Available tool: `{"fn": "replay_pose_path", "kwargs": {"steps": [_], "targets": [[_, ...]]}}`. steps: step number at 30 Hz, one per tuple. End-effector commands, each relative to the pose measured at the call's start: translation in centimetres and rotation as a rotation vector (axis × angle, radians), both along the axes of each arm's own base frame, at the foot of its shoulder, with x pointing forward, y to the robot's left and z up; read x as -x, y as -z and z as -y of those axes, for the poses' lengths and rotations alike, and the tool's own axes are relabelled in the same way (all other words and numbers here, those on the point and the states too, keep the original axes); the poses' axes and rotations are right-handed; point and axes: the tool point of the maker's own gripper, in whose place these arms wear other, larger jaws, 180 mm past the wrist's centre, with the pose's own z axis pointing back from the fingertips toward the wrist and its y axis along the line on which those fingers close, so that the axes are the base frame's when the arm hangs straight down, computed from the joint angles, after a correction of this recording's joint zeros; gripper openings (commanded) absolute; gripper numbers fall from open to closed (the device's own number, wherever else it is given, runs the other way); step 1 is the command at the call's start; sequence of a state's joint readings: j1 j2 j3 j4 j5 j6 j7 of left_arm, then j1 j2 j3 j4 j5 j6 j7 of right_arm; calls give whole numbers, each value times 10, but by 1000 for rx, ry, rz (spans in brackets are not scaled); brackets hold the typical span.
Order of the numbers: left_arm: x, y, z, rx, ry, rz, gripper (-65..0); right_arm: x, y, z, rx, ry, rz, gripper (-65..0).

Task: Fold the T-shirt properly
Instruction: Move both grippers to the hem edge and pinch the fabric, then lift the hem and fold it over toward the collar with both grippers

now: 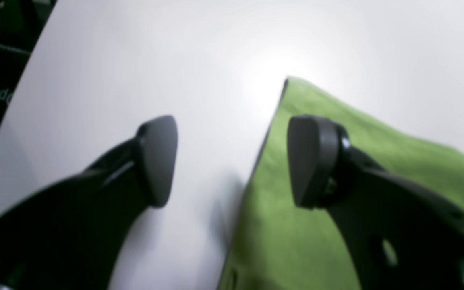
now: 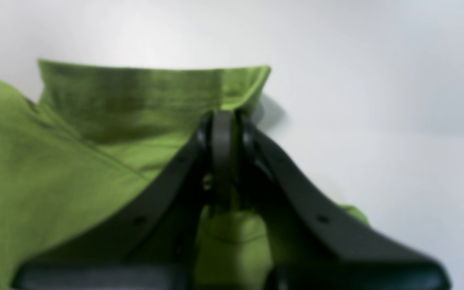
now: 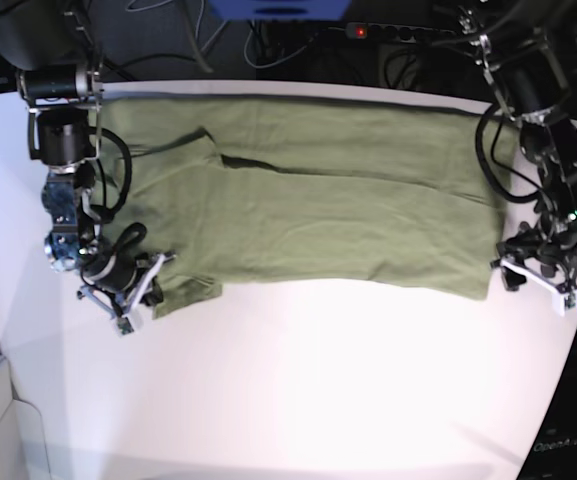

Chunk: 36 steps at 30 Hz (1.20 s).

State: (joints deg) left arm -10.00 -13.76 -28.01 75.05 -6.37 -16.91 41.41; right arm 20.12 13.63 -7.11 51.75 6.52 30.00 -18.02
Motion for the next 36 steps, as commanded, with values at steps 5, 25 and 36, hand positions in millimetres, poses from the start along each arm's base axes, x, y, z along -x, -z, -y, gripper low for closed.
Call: {"fn": "replay_pose_path", "kwargs": {"steps": [5, 25, 36], "targets": [[-34, -16, 9, -19, 61, 101, -238, -10, -14, 3, -1, -3, 41, -637], [-52, 38, 27, 72, 57, 70, -240, -5, -2, -9, 100, -62, 22, -641], [-53, 46, 57, 123, 77, 76, -282, 0, 3, -9, 101, -63, 11, -641]]}}
